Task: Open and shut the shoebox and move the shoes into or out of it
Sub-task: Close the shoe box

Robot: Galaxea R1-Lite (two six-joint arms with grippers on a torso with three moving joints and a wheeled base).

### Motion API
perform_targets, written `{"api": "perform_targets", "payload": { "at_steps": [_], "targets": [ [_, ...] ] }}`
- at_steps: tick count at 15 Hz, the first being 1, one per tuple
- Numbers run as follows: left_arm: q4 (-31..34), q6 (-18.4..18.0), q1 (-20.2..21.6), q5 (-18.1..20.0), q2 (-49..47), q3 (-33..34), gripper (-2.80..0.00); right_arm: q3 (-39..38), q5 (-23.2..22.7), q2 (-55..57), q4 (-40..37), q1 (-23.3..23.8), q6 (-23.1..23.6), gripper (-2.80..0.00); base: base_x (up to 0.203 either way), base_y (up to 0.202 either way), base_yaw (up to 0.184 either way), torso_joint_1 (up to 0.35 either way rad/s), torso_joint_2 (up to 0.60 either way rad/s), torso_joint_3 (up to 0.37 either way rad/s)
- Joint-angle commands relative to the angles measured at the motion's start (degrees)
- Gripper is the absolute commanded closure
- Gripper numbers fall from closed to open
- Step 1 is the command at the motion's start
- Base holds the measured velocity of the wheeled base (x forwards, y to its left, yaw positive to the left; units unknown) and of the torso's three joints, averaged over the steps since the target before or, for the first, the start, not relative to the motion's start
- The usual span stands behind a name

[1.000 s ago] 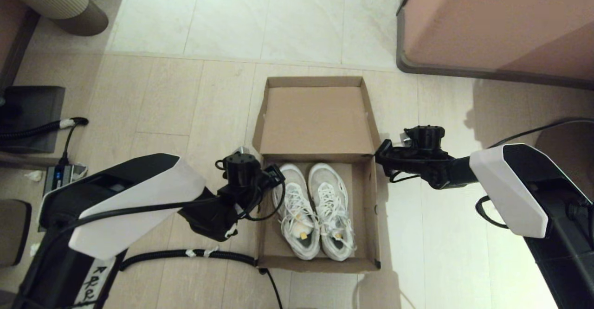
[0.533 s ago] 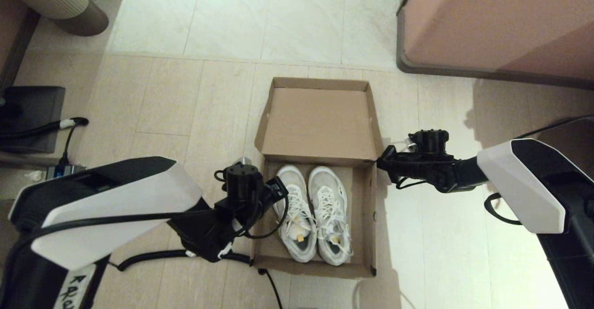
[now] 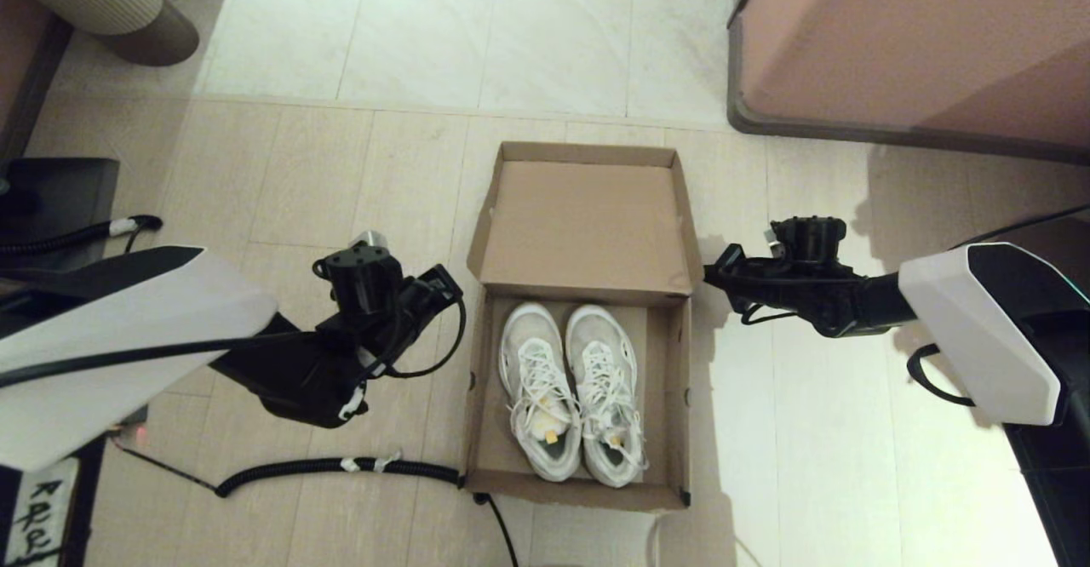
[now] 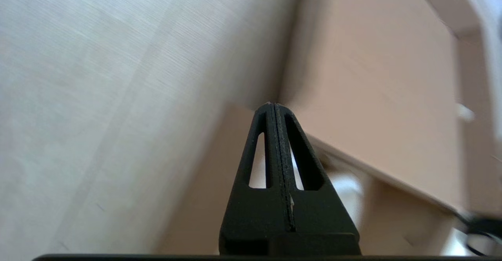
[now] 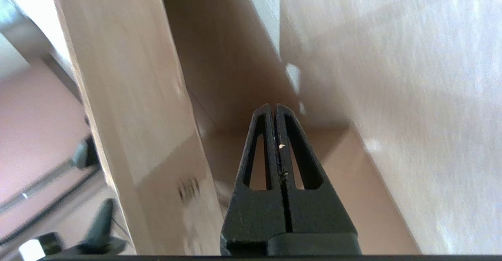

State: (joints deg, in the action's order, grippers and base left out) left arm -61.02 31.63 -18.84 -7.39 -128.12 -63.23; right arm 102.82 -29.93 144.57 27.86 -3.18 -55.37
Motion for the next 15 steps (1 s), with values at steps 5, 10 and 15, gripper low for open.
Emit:
{"api": "perform_targets", "payload": {
  "at_steps": [5,10,15],
  "targets": [
    [-0.14,0.01,0.84,0.19,-12.08,-11.21,0.00,9.76,-2.70,6.49,0.62,-0.25,-6.24,0.00,0.000,0.000,0.000,0.000,0.00,0.000],
    [-0.15,0.01,-0.09,-0.16,-14.31,-11.61,0.00,9.58,-5.76,6.76,4.36,-0.47,-14.78,0.00,0.000,0.000,0.000,0.000,0.00,0.000],
    [-0.21,0.01,-1.13,-0.25,-16.40,-11.94,0.00,9.50,-10.99,6.77,11.16,-0.44,-25.98,0.00,0.000,0.000,0.000,0.000,0.00,0.000]
  ]
}}
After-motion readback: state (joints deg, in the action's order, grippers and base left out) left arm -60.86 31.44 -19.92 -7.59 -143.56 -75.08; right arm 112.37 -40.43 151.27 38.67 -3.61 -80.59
